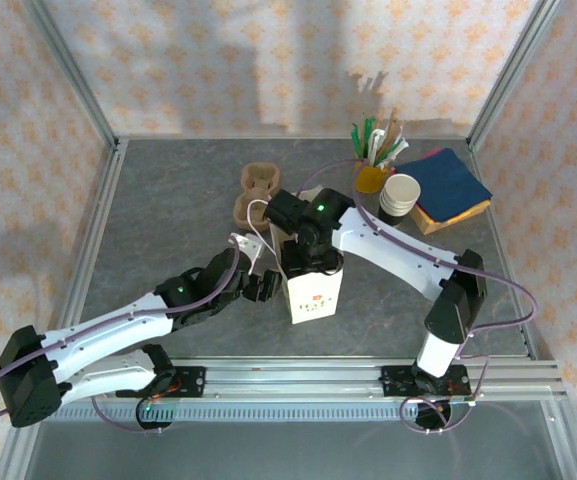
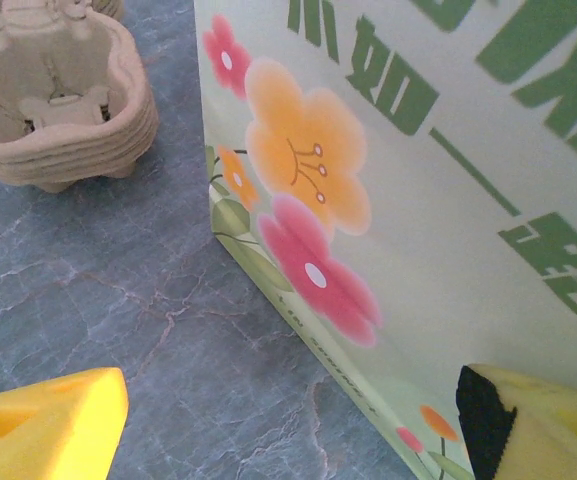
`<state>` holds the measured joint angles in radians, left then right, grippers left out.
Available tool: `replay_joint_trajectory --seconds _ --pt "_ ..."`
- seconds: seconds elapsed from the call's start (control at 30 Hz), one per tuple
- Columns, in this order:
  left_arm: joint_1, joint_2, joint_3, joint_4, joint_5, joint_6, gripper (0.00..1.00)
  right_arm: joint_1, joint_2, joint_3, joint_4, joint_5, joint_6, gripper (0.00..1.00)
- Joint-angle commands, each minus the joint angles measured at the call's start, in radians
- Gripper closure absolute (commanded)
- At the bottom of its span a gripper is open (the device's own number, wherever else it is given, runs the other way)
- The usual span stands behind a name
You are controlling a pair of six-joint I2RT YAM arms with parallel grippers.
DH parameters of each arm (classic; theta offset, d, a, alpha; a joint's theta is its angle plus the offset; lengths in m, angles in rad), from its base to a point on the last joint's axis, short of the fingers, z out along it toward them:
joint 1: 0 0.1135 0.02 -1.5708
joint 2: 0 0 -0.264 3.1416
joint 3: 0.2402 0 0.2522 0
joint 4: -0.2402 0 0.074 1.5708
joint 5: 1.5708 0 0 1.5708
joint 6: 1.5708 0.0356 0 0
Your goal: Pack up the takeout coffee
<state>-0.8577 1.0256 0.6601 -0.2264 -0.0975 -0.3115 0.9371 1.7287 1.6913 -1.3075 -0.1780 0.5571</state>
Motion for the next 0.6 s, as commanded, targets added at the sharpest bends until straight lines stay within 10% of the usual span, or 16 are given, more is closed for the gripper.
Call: replay_joint_trajectory --seconds 0.0,0.57 --pt "-0.007 -0.029 0.042 -0.037 -0.018 0.025 0.12 0.007 -0.040 -0.021 -0.004 -0.004 0.000 0.48" --pt "-0.007 -0.029 0.039 -0.052 -0.018 0.023 0.13 -0.003 -0.070 -0.068 -0.003 -0.031 -0.024 0.48"
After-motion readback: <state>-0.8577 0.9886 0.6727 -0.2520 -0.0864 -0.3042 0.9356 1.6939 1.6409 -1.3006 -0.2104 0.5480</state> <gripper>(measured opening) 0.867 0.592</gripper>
